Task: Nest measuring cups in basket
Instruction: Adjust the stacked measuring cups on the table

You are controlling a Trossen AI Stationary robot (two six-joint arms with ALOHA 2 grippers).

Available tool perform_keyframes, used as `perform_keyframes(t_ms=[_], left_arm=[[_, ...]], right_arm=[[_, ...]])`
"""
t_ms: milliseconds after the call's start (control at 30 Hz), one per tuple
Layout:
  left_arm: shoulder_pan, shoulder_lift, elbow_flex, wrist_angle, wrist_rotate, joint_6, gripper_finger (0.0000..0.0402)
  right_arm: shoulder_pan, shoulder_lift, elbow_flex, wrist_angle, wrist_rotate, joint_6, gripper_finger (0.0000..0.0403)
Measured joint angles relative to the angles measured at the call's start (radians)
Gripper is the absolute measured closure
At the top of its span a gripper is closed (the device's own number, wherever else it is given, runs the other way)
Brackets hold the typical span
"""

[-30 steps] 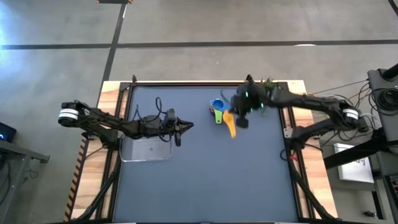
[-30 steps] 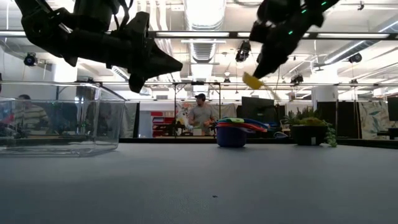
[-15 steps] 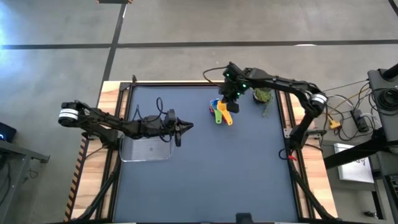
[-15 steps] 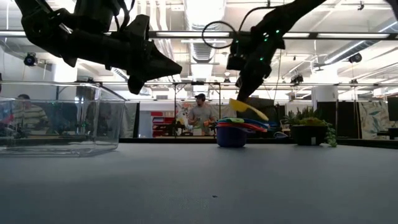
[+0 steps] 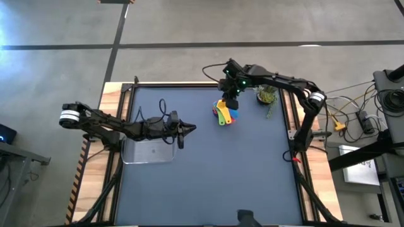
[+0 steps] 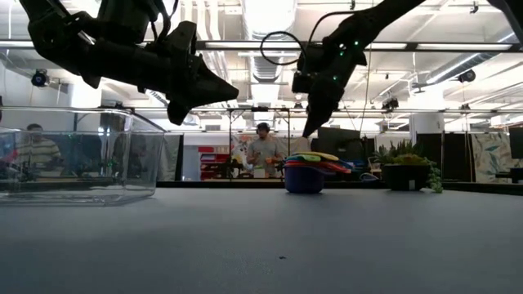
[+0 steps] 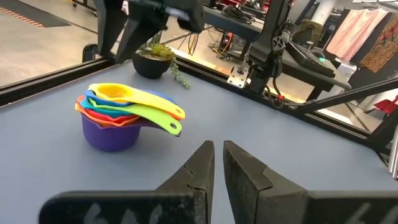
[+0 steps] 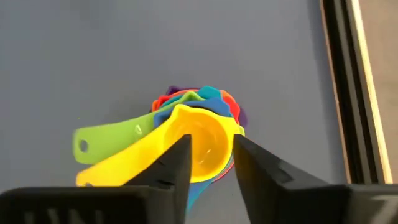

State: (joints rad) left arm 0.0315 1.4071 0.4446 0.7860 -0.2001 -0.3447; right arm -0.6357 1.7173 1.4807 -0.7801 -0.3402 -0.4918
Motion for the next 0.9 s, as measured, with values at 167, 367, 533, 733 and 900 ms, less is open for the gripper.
perform_keyframes(t_ms=[167, 367, 533, 733, 900], left_arm=[[0.0, 0.0, 0.0, 0.0, 0.0, 0.0, 0.0384], [0.0, 0.0, 0.0, -0.001, 0.0, -0.009, 0.0384], [-0.004, 0.0, 0.0, -0.003, 0.0, -0.035, 0.0384], [-0.007, 0.0, 0.006, -0.085, -0.001, -0.065, 0.0384], [-0.009, 0.002, 0.08, -0.235, -0.028, -0.075, 0.0384]], right_arm=[[0.004, -0.049, -0.011, -0.017, -0.004, 0.212, 0.0241], [0.055, -0.07, -0.065, -0.146, -0.01, 0.255, 0.0203], [0.049, -0.124, -0.151, -0.082, 0.016, 0.29, 0.0195], [0.0, -0.22, -0.285, 0.093, 0.026, 0.343, 0.0212], [-0.008, -0.263, -0.403, 0.184, 0.024, 0.342, 0.0215]])
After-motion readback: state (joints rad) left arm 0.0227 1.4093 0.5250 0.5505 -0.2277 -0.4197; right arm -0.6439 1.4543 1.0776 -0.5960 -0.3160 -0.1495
